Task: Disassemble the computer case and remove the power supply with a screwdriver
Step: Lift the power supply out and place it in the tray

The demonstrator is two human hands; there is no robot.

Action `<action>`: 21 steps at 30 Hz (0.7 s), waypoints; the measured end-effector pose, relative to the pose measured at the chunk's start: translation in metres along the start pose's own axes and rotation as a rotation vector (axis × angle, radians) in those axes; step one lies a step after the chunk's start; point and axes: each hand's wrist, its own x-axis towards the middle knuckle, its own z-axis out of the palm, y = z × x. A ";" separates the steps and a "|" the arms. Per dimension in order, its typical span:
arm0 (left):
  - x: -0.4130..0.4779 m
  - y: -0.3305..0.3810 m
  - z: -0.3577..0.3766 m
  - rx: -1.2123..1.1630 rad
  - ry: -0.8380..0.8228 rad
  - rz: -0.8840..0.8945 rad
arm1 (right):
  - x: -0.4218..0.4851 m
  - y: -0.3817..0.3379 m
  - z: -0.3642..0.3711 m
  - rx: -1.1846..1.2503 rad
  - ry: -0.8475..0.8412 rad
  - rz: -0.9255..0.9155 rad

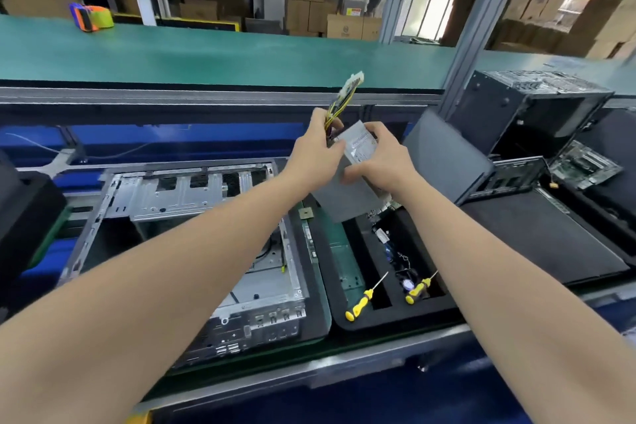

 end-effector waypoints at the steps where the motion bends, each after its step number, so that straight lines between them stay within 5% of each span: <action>1: 0.008 -0.001 0.011 0.023 -0.004 0.011 | 0.007 0.009 -0.002 -0.011 0.002 0.016; 21: 0.122 -0.093 0.081 0.312 -0.473 -0.263 | 0.119 0.133 0.055 -0.315 -0.080 0.383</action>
